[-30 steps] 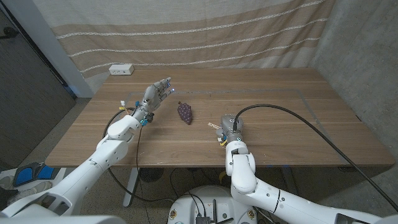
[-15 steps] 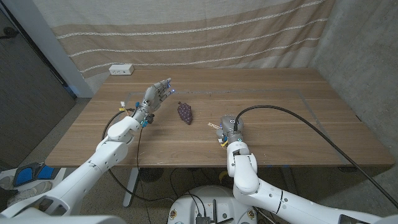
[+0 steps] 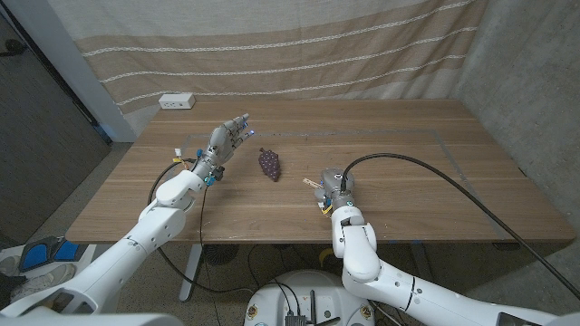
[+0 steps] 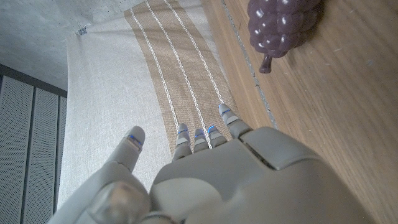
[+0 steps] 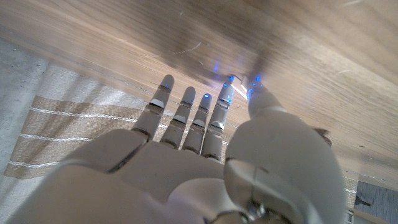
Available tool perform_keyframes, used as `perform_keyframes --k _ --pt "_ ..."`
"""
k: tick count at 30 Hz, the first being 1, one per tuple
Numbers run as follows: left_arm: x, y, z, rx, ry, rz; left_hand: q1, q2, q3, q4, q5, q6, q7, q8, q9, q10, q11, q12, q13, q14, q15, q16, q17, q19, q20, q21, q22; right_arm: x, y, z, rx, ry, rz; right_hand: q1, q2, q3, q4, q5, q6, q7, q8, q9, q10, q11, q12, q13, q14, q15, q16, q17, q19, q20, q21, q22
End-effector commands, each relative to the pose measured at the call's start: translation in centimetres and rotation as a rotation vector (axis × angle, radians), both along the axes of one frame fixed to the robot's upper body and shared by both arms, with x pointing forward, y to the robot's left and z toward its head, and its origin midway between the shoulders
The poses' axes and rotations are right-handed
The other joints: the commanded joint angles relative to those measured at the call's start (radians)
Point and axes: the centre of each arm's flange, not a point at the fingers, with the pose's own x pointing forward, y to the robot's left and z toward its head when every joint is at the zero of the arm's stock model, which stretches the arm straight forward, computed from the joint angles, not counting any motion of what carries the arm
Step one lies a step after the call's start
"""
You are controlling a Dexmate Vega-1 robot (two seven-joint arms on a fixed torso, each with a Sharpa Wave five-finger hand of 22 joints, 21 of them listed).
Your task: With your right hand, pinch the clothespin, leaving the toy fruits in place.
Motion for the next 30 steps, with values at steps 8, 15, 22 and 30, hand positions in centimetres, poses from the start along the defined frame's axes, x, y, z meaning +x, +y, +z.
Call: perform_keyframes --k 8,15,22,30 --pt "-0.49 -0.51 0.1 0.009 -0.007 0.0 -0.004 0.026 0.0 -0.009 0.004 0.005 -0.001 -0.001 0.004 -0.005 -0.004 0.002 0.003 0.001 -0.001 0.003 0.001 0.004 0.005 -0.004 0.005 -0.26 -0.6 -0.02 0.03 -0.049 0.057 0.022 0.037 0.023 -0.003 0.013 0.237 -0.019 -0.018 -0.101 0.131 -0.04 0.04 -0.024 0.064 -0.123 0.025 -0.003 0.028 -0.031 0.014 0.003" --pt "-0.61 -0.49 0.12 0.01 -0.007 0.0 -0.002 0.025 -0.001 -0.012 0.004 0.005 -0.001 -0.001 0.004 -0.006 -0.003 0.002 0.003 0.001 0.003 0.002 0.001 0.004 0.007 -0.004 0.005 -0.35 -0.62 -0.11 0.037 -0.071 0.065 0.027 0.04 0.029 -0.006 0.015 0.267 -0.006 -0.027 -0.118 0.147 -0.041 0.042 -0.03 0.076 -0.128 0.024 -0.009 0.035 -0.037 0.017 0.003" --pt "-0.7 -0.37 0.01 0.01 -0.006 0.003 0.0 0.025 -0.001 -0.016 0.004 0.004 -0.002 -0.001 0.004 -0.007 -0.004 0.001 0.003 0.001 0.003 0.002 0.0 0.004 0.008 -0.004 0.004 -0.65 -0.9 -0.15 0.084 -0.159 0.098 0.026 0.041 0.03 -0.005 0.015 0.269 -0.007 -0.038 -0.126 0.163 -0.04 0.045 -0.034 0.084 -0.131 0.025 -0.01 0.041 -0.04 0.02 0.003" --pt "-0.78 -0.27 -0.21 0.007 -0.001 0.006 0.002 0.025 -0.001 -0.019 0.004 0.004 -0.002 -0.001 0.004 -0.006 -0.004 0.002 0.003 0.001 0.003 0.001 0.0 0.004 0.009 -0.004 0.004 -1.04 -1.32 -0.07 0.115 -0.261 0.114 0.028 0.044 0.033 -0.005 0.017 0.271 -0.009 -0.049 -0.134 0.176 -0.043 0.046 -0.038 0.095 -0.139 0.026 -0.013 0.046 -0.047 0.023 0.003"
